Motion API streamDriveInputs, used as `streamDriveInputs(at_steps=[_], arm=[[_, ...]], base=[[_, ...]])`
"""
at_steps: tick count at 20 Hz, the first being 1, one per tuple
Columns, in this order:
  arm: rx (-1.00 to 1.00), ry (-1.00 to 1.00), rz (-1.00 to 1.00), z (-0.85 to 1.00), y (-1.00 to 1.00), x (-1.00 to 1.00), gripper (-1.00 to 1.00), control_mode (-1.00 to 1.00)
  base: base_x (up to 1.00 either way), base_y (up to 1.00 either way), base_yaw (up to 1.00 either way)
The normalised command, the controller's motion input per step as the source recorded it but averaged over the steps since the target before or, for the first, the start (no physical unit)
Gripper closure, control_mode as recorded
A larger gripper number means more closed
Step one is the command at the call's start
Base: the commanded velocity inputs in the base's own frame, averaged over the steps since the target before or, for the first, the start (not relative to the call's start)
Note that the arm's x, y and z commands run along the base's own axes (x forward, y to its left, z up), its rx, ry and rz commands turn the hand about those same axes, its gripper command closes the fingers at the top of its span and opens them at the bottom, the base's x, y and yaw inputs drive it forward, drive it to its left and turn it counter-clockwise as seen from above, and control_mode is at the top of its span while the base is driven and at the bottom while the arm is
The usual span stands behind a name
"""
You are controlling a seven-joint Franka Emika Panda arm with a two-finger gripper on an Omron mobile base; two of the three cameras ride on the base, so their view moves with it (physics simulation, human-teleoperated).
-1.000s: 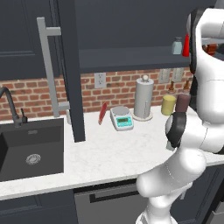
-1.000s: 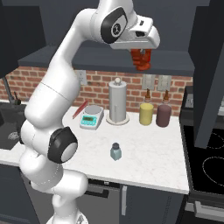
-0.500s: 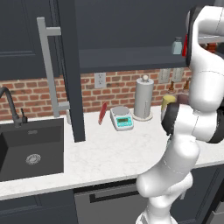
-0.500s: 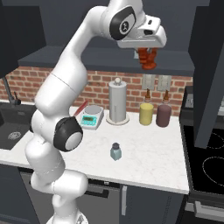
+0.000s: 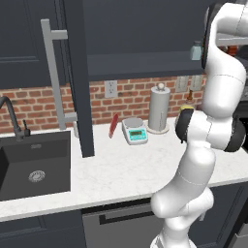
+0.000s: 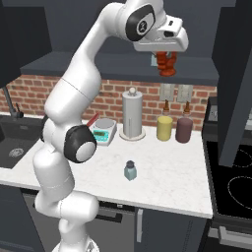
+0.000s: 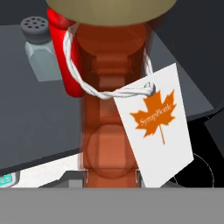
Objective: Put the shaker and condiment bottle from the counter next to their counterparts in the cabinet.
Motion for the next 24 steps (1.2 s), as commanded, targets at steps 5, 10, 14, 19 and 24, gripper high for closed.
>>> streamDriveInputs(at_steps=[5, 10, 14, 19, 24], arm=[[0.00, -0.01, 0.00, -0.01, 0.00, 0.27, 1.00, -1.00], [0.00, -0.01, 0.00, -0.08, 0.00, 0.32, 1.00, -1.00], [0.03, 0.00, 0.00, -0.04, -0.09, 0.19, 1.00, -1.00], [0.03, 0.00, 0.00, -0.05, -0.17, 0.16, 1.00, -1.00], [0.05, 0.00, 0.00, -0.01, -0.21, 0.19, 1.00, -1.00]], base=[[0.00, 0.00, 0.00], [0.00, 0.00, 0.00], [0.00, 0.00, 0.00], [0.00, 0.00, 0.00], [0.00, 0.00, 0.00]])
